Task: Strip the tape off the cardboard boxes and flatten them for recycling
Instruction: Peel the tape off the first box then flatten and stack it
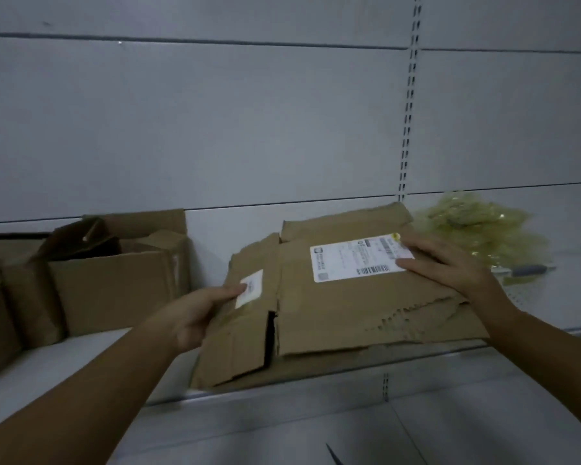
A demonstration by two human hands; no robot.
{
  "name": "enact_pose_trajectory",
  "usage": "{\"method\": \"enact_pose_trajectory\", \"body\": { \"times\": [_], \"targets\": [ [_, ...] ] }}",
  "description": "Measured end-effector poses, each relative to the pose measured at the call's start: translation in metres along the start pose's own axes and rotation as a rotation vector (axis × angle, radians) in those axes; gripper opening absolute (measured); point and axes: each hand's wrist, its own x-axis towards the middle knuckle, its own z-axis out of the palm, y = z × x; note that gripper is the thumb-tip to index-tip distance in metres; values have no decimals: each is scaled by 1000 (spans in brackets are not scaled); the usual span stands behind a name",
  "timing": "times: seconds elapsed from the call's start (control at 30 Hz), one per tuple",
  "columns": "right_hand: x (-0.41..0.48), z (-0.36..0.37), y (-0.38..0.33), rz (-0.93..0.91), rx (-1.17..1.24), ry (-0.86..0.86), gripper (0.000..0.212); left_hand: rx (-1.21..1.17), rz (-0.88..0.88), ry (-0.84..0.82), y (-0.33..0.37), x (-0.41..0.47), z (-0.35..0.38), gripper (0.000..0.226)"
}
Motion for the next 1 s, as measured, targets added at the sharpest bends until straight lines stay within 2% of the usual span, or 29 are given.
{"method": "enact_pose_trajectory", "body": {
  "times": [0.1,0.2,0.3,0.43,0.5,0.57,0.67,0.73,0.87,0.93,1.0],
  "targets": [
    [18,-27,-1,405,252,50,58,-124,81,-117,25,6,16,44],
    [-4,-61,9,351,274,135,51,-67,329,-97,51,15,54,44],
    [-36,-102,26,304,385,167,60,-47,392,-130,65,24,106,40],
    [-76,-181,45,388,651,235,70,-34,322,-240,68,35,194,43],
    [-105,-224,58,476,723,242,60,-16,282,-294,66,41,243,43],
    [-130,-264,74,587,826,386,35,9,259,-356,63,47,293,39],
    [-178,-315,101,763,777,652,30,49,254,-441,50,55,373,26],
    [-208,-338,113,889,714,723,25,82,224,-480,35,60,424,23],
    [-258,-368,143,1207,714,606,37,150,150,-585,0,76,511,23],
    [-282,-377,160,1291,738,566,40,136,76,-639,-13,89,543,23],
    [-300,-384,182,1321,720,598,37,90,0,-710,-23,108,568,26]
  ]
}}
